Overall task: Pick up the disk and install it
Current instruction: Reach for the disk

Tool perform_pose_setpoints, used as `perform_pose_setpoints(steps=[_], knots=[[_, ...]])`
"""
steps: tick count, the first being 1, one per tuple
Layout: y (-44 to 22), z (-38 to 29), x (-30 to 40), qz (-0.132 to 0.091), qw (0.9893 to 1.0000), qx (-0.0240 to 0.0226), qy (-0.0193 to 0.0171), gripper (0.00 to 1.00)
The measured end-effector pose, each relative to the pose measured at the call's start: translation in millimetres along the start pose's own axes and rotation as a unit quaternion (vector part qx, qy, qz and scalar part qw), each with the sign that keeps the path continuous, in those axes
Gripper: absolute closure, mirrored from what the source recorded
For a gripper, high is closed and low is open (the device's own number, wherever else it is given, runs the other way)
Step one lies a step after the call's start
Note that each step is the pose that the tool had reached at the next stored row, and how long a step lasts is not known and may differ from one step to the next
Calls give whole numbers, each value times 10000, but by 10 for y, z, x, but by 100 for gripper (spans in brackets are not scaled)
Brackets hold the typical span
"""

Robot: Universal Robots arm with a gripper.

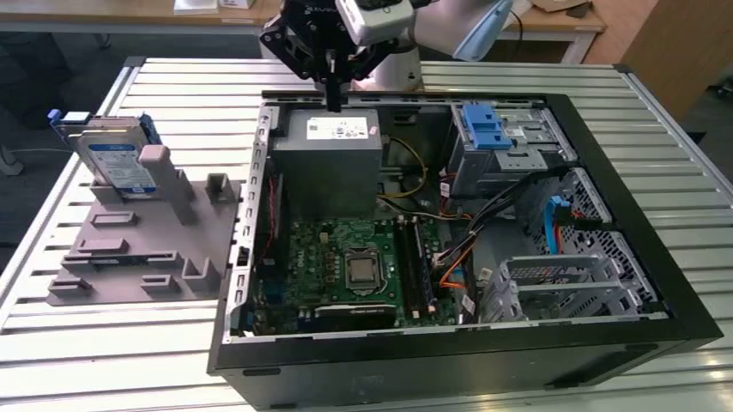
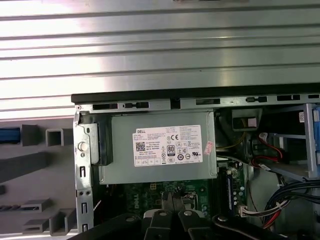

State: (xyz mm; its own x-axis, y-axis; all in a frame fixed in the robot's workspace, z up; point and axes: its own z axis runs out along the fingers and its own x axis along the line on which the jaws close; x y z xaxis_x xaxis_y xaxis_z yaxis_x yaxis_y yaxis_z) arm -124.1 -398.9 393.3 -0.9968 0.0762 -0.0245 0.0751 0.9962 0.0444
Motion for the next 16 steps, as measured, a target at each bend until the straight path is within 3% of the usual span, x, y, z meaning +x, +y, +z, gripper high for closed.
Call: perform_pose_setpoints(steps=[16], knots=[[-9,-4,124,0,10000,0,0,89]])
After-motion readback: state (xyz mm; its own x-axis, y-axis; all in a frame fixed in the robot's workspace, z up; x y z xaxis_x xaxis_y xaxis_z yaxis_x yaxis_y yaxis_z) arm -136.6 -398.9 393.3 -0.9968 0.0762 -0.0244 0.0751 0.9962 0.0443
